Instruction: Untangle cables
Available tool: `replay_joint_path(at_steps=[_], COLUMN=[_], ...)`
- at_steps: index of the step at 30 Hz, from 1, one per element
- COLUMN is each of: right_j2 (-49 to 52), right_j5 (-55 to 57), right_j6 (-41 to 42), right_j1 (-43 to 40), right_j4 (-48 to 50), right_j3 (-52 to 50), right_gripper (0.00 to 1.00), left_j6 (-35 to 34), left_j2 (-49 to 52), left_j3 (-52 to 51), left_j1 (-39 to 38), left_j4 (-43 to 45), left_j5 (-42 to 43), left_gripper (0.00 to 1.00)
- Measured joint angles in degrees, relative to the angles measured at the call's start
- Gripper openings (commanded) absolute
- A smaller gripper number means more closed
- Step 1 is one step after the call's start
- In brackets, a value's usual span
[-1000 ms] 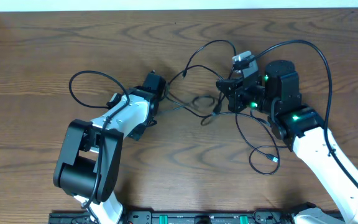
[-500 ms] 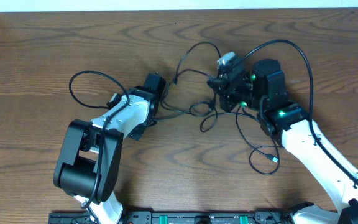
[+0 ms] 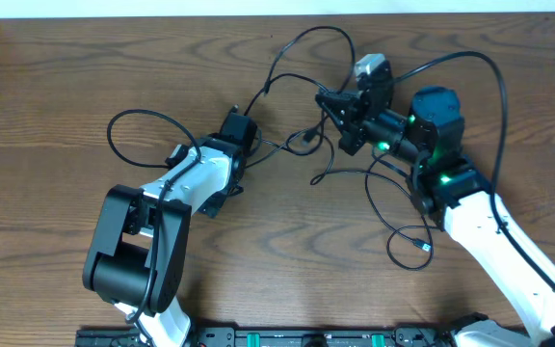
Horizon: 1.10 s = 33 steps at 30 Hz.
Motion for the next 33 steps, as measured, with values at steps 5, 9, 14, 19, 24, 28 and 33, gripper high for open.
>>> replay_joint_path(at_steps=[5,9,14,19,24,28,33], right_j2=[-1.86,-2.03,-2.21,-2.23,-2.23,-2.23,-2.56], right_j5=[9.05,12.31,12.92,9.97,8.57,8.52,13.62], right_j6=[5.53,6.58,6.23,3.61,2.19,1.75,1.46], right_j1=[-2.51,-2.95,-2.95,-2.95,-2.95,-2.95,-2.95], right_j4=[-14.08,-20.44,-23.71,-23.34,-23.17,-23.19,-31.28], right_j3=[0.13,0.15,0.13,0.13,0.13,0.13,0.28], right_gripper=[0.01,0.04,0.17,0.19,0.01,0.29,0.45], left_j6=[0.00,0.00,0.00,0.00,0.00,0.00,0.00], left_j2=[0.00,0.00,0.00,0.00,0.00,0.00,0.00], left_j3=[0.00,0.00,0.00,0.00,0.00,0.00,0.00], left_j1=[0.00,0.00,0.00,0.00,0.00,0.00,0.00], left_j4=[0.00,0.00,0.00,0.00,0.00,0.00,0.00], left_j5=[0.00,0.00,0.00,0.00,0.00,0.00,0.00], left_gripper=[0.96,0.96,0.96,0.95,0.96,0.95,0.96])
